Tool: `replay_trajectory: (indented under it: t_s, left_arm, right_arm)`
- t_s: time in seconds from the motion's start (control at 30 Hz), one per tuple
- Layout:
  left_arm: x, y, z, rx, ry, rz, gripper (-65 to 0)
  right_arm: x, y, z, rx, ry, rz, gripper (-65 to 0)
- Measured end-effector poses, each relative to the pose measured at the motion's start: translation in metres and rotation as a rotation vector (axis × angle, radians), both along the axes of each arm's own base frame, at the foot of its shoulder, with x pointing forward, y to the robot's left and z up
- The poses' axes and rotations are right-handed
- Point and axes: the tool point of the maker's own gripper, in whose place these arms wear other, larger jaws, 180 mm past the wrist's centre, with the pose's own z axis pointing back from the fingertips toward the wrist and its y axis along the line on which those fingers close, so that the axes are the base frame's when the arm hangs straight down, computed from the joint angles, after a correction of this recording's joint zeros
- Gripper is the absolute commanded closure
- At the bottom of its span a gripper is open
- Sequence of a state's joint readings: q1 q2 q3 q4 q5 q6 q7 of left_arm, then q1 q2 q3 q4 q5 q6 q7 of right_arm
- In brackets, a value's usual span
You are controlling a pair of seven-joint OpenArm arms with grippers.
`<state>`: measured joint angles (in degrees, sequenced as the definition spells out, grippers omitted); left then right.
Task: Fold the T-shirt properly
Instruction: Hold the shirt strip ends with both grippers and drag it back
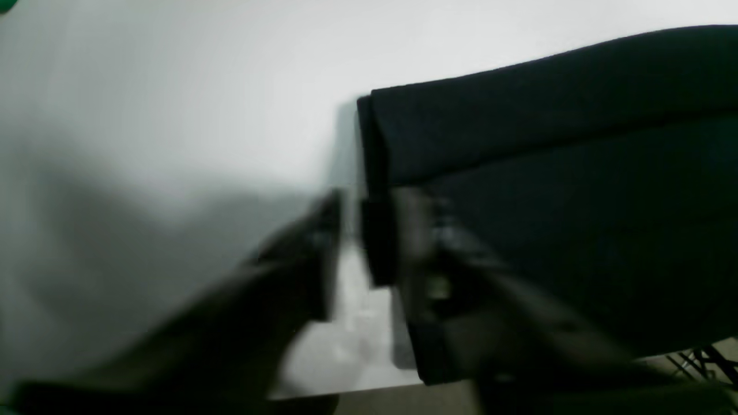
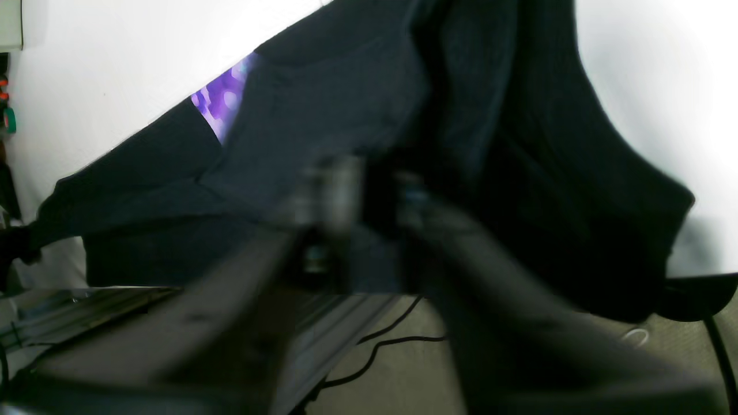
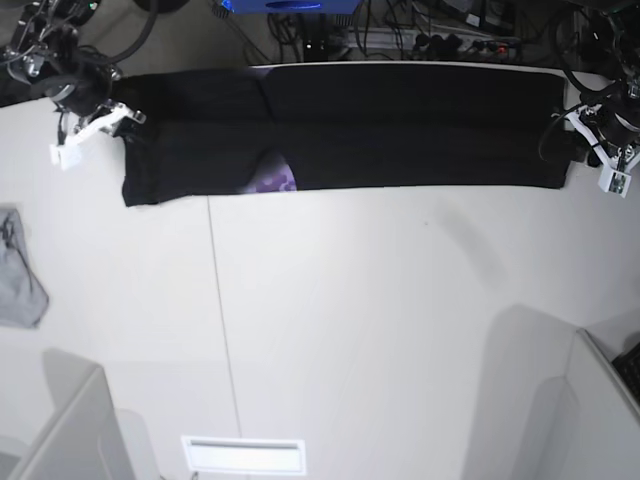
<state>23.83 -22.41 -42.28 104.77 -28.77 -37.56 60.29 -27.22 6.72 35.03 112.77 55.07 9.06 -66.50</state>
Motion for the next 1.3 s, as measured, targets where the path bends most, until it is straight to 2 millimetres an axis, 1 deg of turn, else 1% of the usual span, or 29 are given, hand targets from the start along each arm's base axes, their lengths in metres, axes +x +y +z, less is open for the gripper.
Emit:
replay_trajectory:
  t_s: [0.03, 0.1, 0.17, 0.2, 0.27, 0.3, 0.37, 0.4, 0.43, 0.47, 0.5, 0.53, 0.57, 0.6, 0.63, 0.7, 0.8, 0.97, 1.0, 1.07, 1.2, 1.3]
  left_arm:
    - [0.000, 0.000, 0.000, 0.000, 0.000, 0.001, -33.9]
    - [0.000, 0.001, 0.001, 0.002, -0.002, 0.002, -45.7]
    - [0.000, 0.001, 0.001, 0.002, -0.003, 0.002, -53.0]
    - [0.001, 0.001, 0.002, 0.003, -0.005, 0.000, -54.8]
    - [0.002, 0.000, 0.003, 0.004, -0.010, 0.000, -54.8]
    - [0.002, 0.000, 0.003, 0.004, -0.012, 0.000, -54.8]
    - [0.002, -0.001, 0.002, -0.001, -0.013, 0.004, -54.5]
    - [0.002, -0.002, 0.001, -0.009, -0.017, 0.008, -52.8]
    - [0.002, -0.006, 0.000, -0.024, -0.030, 0.017, -49.2]
    - [0.004, -0.011, -0.002, -0.044, -0.050, 0.022, -42.5]
    - [0.004, -0.017, -0.005, -0.064, -0.063, 0.021, -35.4]
    - [0.005, -0.022, -0.008, -0.083, -0.073, 0.026, -26.8]
    - [0.006, -0.026, -0.010, -0.100, -0.086, 0.031, -15.5]
    - [0.006, -0.029, -0.011, -0.112, -0.094, 0.034, -5.6]
    - [0.007, -0.031, -0.011, -0.119, -0.106, 0.036, 0.0]
    - [0.006, -0.033, -0.013, -0.127, -0.104, 0.042, 0.0]
    - [0.004, -0.030, -0.020, -0.147, -0.108, 0.065, 0.0]
    - [-0.010, -0.019, -0.053, -0.213, -0.067, 0.149, 0.0]
    - [-0.012, -0.019, -0.059, -0.233, -0.065, 0.165, 0.0]
    - [-0.017, -0.024, -0.077, -0.235, -0.021, 0.155, 0.0]
    - [0.008, -0.026, -0.084, -0.214, -0.086, 0.149, 0.0]
    - [0.025, -0.031, -0.088, -0.249, -0.132, 0.169, 0.0]
  right_arm:
    - [0.000, 0.000, 0.000, 0.000, -0.002, -0.001, -24.3]
    - [0.001, -0.001, 0.001, -0.001, -0.007, -0.005, -24.9]
    - [0.003, -0.002, 0.002, -0.005, -0.019, -0.012, -24.9]
    - [0.007, -0.004, 0.004, -0.011, -0.044, -0.028, -24.9]
    - [0.012, -0.009, 0.007, -0.024, -0.083, -0.056, -24.9]
    - [0.011, -0.009, 0.006, -0.026, -0.084, -0.059, -24.9]
    - [0.011, -0.003, 0.004, -0.029, -0.086, -0.040, -24.8]
    - [0.013, 0.004, 0.004, -0.020, -0.089, -0.018, -24.0]
    - [0.016, 0.009, 0.004, -0.015, -0.097, -0.001, -22.1]
    - [0.019, 0.016, 0.004, -0.014, -0.106, 0.019, -18.3]
    - [0.021, 0.021, 0.002, -0.029, -0.110, 0.043, -14.1]
    - [0.025, 0.025, 0.000, -0.057, -0.116, 0.067, -9.2]
    - [0.025, 0.030, -0.005, -0.075, -0.108, 0.092, -2.4]
    - [0.027, 0.034, -0.009, -0.096, -0.106, 0.111, 0.0]
    - [0.028, 0.035, -0.013, -0.136, -0.106, 0.129, 0.0]
    - [0.027, 0.039, -0.023, -0.182, -0.092, 0.154, 0.0]
    - [0.026, 0.042, -0.040, -0.232, -0.057, 0.155, 0.0]
    - [0.027, 0.034, -0.059, -0.302, -0.001, 0.152, 0.0]
    - [0.029, 0.033, -0.063, -0.311, 0.004, 0.151, 0.0]
    - [0.030, 0.029, -0.071, -0.321, 0.020, 0.151, 0.0]
    - [0.047, 0.029, -0.077, -0.292, 0.000, 0.128, 0.0]
    - [0.061, 0.027, -0.080, -0.271, -0.016, 0.114, 0.0]
